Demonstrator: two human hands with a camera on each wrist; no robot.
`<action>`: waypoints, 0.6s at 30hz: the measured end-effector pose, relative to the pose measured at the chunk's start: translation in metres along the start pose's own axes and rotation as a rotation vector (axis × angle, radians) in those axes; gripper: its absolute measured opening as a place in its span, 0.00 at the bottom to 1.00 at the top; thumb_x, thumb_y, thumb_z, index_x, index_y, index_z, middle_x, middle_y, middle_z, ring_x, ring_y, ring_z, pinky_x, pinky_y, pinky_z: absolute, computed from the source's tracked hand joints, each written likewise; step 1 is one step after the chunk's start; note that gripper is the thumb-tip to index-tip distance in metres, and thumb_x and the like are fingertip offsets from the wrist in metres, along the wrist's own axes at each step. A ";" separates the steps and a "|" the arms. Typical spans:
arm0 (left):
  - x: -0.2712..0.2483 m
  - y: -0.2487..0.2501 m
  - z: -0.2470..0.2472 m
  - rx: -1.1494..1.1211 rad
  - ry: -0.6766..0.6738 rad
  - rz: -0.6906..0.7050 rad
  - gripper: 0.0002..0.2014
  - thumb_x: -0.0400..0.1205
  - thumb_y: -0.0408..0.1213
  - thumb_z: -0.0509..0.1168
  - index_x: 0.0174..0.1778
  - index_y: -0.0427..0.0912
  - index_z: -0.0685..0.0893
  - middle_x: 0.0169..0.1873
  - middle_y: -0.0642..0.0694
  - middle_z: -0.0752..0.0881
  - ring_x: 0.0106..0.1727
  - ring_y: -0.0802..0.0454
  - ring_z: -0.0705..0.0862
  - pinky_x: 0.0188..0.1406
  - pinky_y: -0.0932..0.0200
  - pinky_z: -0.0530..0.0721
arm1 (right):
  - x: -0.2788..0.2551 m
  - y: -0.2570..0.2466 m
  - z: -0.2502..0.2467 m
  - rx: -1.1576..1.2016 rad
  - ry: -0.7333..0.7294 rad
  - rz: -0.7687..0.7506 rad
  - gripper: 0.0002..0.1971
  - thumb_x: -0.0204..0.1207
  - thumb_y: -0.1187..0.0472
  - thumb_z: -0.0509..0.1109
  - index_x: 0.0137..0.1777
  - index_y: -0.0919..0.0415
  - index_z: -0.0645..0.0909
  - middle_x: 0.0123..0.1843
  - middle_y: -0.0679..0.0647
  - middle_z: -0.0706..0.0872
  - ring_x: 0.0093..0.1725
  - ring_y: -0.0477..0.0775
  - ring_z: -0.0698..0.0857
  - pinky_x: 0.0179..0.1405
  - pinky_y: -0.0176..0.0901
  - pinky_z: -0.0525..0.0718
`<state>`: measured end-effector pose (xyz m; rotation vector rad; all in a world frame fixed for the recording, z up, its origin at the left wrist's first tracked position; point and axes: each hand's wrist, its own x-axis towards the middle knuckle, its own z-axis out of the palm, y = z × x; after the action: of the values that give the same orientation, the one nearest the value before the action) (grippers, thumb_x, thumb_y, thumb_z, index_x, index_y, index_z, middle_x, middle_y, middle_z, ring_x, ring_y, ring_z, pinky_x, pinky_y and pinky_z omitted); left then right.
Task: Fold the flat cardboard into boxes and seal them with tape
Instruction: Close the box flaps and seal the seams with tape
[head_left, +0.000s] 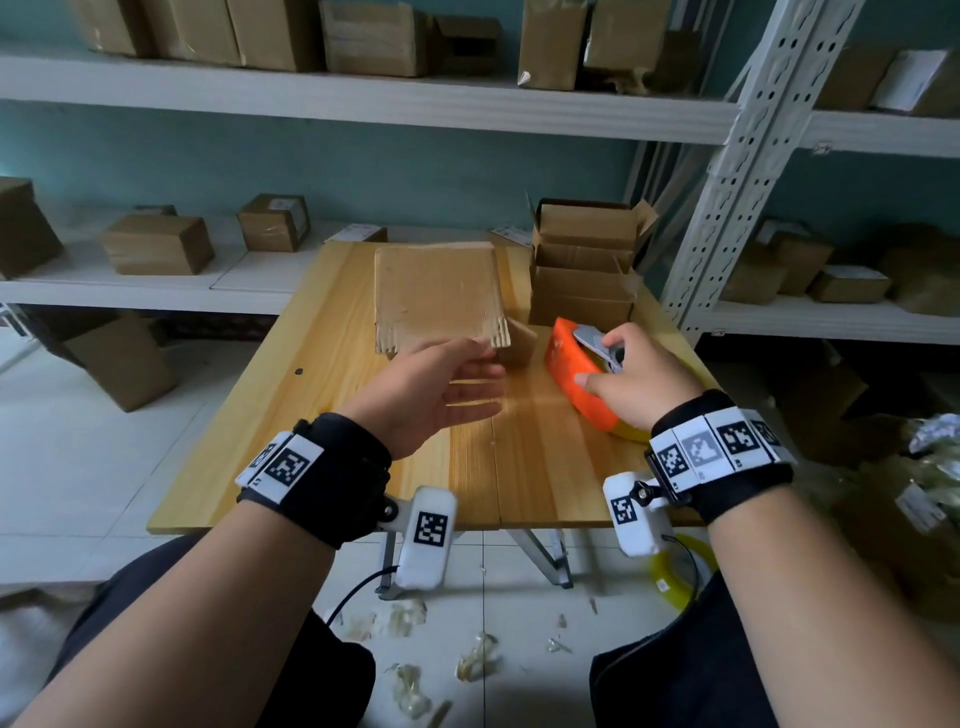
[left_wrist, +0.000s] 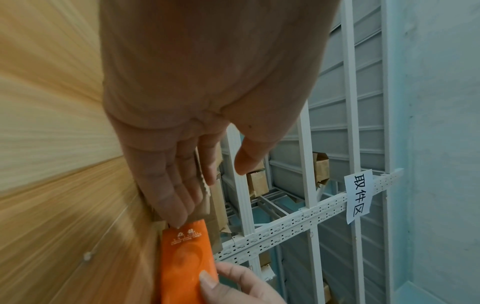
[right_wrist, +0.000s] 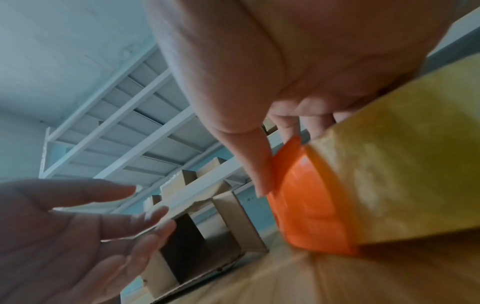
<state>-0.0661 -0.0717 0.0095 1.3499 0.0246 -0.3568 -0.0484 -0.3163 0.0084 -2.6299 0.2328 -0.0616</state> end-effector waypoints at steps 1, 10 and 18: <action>0.000 0.000 0.000 -0.004 0.001 0.001 0.10 0.92 0.40 0.67 0.61 0.38 0.89 0.55 0.37 0.91 0.56 0.41 0.92 0.60 0.43 0.94 | -0.001 0.000 -0.002 0.022 0.002 0.003 0.24 0.80 0.43 0.73 0.72 0.45 0.70 0.67 0.50 0.83 0.60 0.62 0.85 0.63 0.60 0.86; 0.001 -0.003 0.001 0.030 0.031 -0.002 0.14 0.91 0.48 0.68 0.63 0.41 0.90 0.60 0.38 0.94 0.61 0.42 0.93 0.64 0.43 0.92 | -0.034 -0.018 -0.034 0.406 0.155 -0.077 0.28 0.74 0.25 0.72 0.55 0.49 0.81 0.47 0.49 0.88 0.46 0.52 0.88 0.46 0.51 0.85; 0.002 -0.005 -0.003 0.090 0.030 0.061 0.30 0.89 0.67 0.60 0.67 0.45 0.90 0.59 0.47 0.95 0.65 0.47 0.92 0.70 0.44 0.88 | -0.041 -0.030 -0.016 0.576 -0.037 -0.244 0.20 0.75 0.35 0.78 0.64 0.38 0.82 0.56 0.44 0.92 0.50 0.46 0.94 0.55 0.56 0.94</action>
<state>-0.0648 -0.0700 0.0038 1.4419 -0.0076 -0.2892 -0.0860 -0.2910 0.0370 -2.0686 -0.1091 -0.1398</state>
